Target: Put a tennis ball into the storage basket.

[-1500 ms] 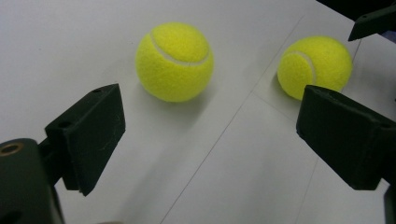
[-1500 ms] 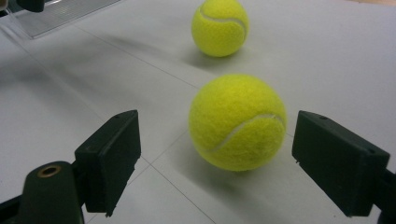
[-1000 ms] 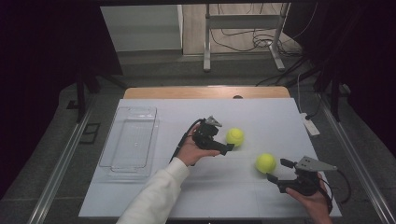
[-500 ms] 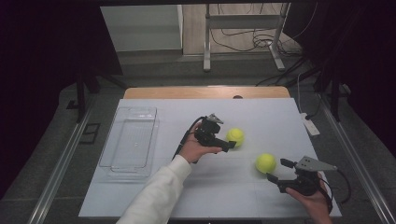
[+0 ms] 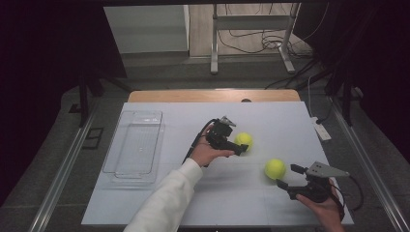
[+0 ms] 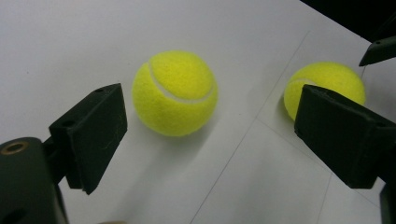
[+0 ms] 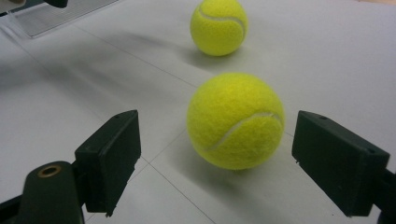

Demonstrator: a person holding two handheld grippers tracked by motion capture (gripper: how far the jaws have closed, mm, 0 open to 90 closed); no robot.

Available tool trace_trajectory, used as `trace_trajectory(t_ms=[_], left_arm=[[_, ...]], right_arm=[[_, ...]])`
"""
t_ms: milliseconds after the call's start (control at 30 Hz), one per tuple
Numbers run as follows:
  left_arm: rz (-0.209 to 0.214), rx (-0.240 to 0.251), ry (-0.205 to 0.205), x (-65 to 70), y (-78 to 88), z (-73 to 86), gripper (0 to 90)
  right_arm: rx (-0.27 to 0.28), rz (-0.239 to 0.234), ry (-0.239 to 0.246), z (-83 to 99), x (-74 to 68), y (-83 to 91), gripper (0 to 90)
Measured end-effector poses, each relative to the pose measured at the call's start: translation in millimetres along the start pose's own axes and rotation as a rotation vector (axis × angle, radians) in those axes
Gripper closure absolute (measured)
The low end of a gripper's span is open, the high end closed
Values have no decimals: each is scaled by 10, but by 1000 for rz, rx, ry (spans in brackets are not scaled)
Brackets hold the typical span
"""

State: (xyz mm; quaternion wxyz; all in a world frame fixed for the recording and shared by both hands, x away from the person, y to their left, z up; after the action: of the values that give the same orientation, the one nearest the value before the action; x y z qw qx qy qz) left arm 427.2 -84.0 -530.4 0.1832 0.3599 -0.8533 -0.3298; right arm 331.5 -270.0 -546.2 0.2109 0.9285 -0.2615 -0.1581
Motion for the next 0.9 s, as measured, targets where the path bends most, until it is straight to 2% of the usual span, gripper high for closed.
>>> trace_trajectory(t_ms=[400,900], left_arm=[[2,-14,12,-29,-82,-29,105],[-5,-45,16,-56,-261,-46,107]], right_arm=[[0,1,-3,3,5,3,160],[-5,3,-3,12,11,2,160]])
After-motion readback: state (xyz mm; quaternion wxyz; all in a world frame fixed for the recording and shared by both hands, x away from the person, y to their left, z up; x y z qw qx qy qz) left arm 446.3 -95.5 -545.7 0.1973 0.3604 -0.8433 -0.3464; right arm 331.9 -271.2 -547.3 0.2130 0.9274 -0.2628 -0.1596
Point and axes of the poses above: each handheld gripper's, and its own axes: y roughly backward along the jaws, z roughly out of its underside, x roughly to its right, the point moved 10 cm from there along -y, roughly forward along the jaws, and after that the axes turned 13 degrees about -z, right-handed, at the moved point
